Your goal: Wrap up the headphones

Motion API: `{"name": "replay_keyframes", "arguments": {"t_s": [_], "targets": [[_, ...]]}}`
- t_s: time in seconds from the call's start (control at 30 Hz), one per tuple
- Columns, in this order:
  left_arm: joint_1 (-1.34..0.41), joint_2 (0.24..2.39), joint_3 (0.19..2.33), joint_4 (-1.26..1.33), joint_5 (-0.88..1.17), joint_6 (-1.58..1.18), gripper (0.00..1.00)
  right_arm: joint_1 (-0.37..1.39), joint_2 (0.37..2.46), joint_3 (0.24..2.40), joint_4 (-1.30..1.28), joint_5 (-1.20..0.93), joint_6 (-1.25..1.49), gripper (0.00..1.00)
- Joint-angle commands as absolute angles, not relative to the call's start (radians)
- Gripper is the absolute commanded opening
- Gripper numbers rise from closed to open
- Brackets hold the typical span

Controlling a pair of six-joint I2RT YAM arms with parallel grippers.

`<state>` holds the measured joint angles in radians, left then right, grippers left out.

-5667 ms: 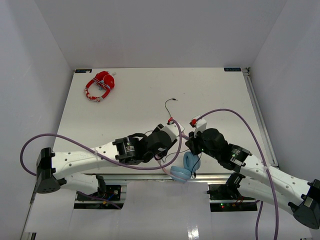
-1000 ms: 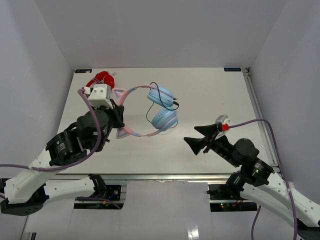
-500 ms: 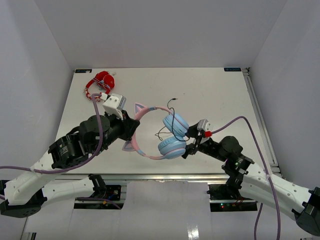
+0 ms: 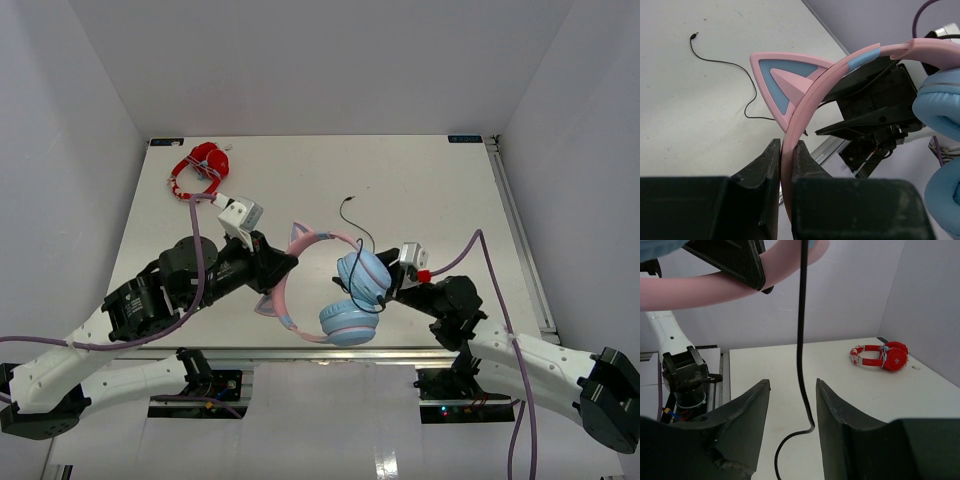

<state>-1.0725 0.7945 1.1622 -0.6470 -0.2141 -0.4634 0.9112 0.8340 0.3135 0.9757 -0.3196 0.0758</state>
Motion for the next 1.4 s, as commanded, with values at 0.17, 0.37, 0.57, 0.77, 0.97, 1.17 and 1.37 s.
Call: {"name": "replay_keyframes", "arguments": {"t_s": [0.17, 0.37, 0.57, 0.77, 0.97, 1.17, 1.37], "targets": [[-1.074, 0.743, 1.120, -0.555, -0.092, -0.487, 0.00, 0.914, 0.856, 0.370, 1.050, -0.106, 0.055, 0.08], [-1.074, 0.721, 1.106, -0.626, -0.115, -0.454, 0.00, 0.914, 0.731, 0.460, 0.823, 0.222, -0.029, 0.08], [-1.074, 0.761, 1.115, -0.801, -0.405, -0.493, 0.00, 0.913, 0.664, 0.596, 0.599, 0.336, -0.109, 0.08], [-1.074, 0.773, 1.150, -0.922, -0.632, -0.589, 0.00, 0.913, 0.574, 0.579, 0.485, 0.402, -0.108, 0.08], [-1.074, 0.646, 1.173, -0.843, -0.629, -0.588, 0.00, 0.913, 0.479, 0.458, 0.459, 0.437, -0.037, 0.08], [-1.074, 0.537, 1.157, -0.709, -0.507, -0.558, 0.00, 0.913, 0.446, 0.336, 0.488, 0.405, 0.042, 0.08], [-1.074, 0.546, 1.147, -0.659, -0.428, -0.560, 0.00, 0.913, 0.523, 0.317, 0.544, 0.259, 0.062, 0.08]]}}
